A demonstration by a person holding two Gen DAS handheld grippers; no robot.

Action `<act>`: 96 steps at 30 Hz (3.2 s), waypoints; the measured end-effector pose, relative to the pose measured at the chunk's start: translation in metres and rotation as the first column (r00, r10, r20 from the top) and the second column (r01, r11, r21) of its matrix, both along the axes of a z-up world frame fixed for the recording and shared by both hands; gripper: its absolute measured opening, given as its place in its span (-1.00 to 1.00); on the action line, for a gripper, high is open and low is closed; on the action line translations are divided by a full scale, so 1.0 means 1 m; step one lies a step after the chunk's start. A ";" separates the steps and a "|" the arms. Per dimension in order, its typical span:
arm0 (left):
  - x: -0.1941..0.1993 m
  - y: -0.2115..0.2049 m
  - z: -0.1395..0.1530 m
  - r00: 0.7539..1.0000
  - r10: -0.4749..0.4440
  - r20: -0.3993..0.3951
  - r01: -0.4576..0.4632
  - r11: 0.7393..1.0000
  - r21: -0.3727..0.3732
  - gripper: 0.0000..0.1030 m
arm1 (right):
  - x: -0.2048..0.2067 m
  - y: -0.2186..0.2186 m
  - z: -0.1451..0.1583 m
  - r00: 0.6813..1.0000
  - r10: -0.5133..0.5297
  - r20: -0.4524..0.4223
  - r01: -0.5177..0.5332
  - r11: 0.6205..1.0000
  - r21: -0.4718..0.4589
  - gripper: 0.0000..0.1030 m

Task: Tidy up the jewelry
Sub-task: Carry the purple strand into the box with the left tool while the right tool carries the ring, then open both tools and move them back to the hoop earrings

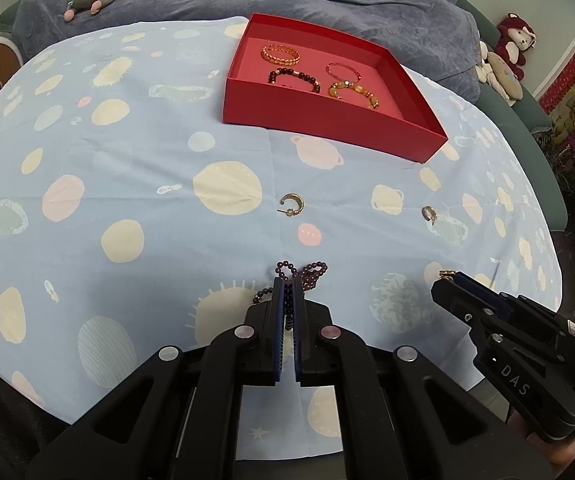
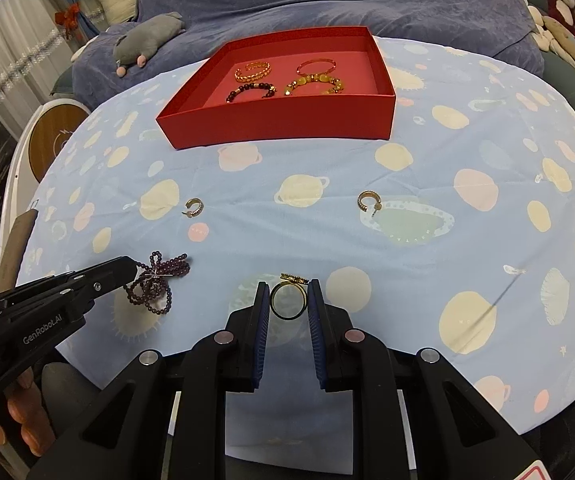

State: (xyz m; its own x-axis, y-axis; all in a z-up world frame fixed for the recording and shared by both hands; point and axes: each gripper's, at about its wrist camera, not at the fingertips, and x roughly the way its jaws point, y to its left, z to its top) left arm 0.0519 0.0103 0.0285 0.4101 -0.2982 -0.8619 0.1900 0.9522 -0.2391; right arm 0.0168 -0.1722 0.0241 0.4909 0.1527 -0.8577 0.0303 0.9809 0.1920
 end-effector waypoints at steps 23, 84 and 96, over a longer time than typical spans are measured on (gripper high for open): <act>0.037 -0.015 0.062 0.996 -0.030 0.080 0.031 0.999 -0.020 -0.94 | 0.039 -0.023 0.045 0.997 -0.018 0.081 0.015 0.999 0.035 -0.65; 0.193 -0.056 0.059 0.988 -0.009 0.155 -0.002 0.997 0.074 -0.23 | 0.203 -0.051 0.048 0.996 -0.029 0.088 0.029 1.000 0.003 -0.23; 0.130 -0.033 0.070 0.989 0.012 0.150 -0.019 0.999 0.046 -0.23 | 0.134 -0.038 0.054 0.996 -0.034 0.081 0.035 0.999 -0.004 -0.23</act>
